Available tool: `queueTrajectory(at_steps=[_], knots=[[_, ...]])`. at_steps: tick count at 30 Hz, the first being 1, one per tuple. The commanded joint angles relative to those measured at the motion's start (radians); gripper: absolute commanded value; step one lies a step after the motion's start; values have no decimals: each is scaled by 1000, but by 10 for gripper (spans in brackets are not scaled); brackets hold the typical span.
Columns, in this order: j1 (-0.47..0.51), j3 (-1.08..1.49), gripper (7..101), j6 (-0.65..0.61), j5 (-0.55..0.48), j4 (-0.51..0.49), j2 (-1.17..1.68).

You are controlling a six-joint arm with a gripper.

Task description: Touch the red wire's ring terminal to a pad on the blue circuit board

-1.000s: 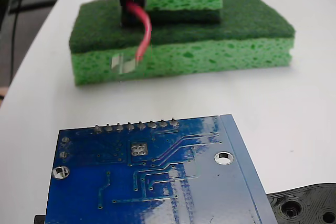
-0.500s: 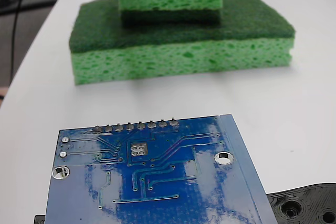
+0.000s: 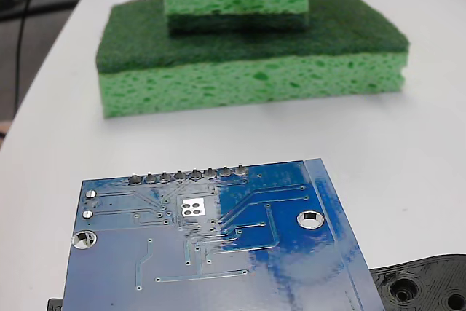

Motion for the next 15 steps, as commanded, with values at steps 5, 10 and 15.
queueTrajectory(at_steps=[5, 10, 15], knots=[[-52, 84, 1003, 26, 75, -9, 84], [-94, 86, 1003, 49, 137, -14, 84], [-89, 86, 1003, 72, 169, -15, 84]])
